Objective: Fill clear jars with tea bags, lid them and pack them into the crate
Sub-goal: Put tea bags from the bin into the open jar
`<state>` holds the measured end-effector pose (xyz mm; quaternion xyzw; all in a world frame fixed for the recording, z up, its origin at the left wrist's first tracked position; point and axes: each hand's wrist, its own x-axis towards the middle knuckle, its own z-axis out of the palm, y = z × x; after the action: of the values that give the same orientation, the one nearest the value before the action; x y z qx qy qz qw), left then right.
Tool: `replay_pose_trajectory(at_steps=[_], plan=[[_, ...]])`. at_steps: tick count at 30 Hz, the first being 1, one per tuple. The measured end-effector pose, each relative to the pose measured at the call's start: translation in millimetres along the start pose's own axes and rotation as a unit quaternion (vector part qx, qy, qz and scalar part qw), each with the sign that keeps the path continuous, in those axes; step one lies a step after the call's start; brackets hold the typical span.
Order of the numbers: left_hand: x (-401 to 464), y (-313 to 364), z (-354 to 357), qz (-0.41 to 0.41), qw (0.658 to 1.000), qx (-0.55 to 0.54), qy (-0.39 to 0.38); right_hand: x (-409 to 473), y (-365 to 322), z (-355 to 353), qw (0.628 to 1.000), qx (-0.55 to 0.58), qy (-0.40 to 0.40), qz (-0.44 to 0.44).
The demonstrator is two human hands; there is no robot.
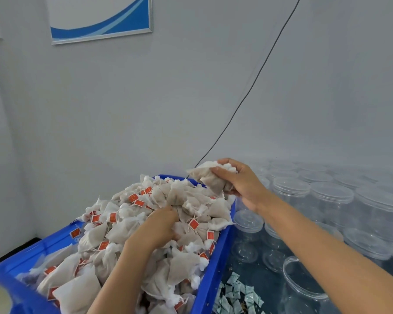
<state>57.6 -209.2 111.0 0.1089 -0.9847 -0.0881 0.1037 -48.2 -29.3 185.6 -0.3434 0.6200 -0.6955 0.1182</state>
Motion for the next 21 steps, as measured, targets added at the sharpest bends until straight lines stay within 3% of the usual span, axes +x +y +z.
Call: replay_pose_trajectory(at_steps=[4, 9, 11, 13, 16, 18, 21], plan=[[-3, 2, -4, -0.014, 0.996, -0.033, 0.079, -3, -6, -11, 0.996, -0.073, -0.043, 0.011], [-8, 5, -7, 0.015, 0.960, -0.219, 0.176, -13, 11, -18, 0.964, -0.239, -0.100, 0.063], [-11, 7, -12, 0.074, 0.964, -0.218, 0.131, -17, 19, -19, 0.948, -0.287, -0.119, 0.075], [-13, 9, -12, 0.123, 0.975, -0.184, 0.021, -21, 26, -18, 0.928, -0.330, -0.151, 0.082], [-18, 12, -7, 0.110, 0.968, -0.195, -0.113, -25, 33, -16, 0.917, -0.339, -0.184, 0.102], [-15, 9, -1, 0.091, 0.975, -0.161, -0.122, -26, 33, -16, 0.921, -0.327, -0.180, 0.109], [-9, 9, 4, 0.111, 0.987, -0.087, -0.072, -27, 31, -19, 0.924, -0.329, -0.163, 0.108]])
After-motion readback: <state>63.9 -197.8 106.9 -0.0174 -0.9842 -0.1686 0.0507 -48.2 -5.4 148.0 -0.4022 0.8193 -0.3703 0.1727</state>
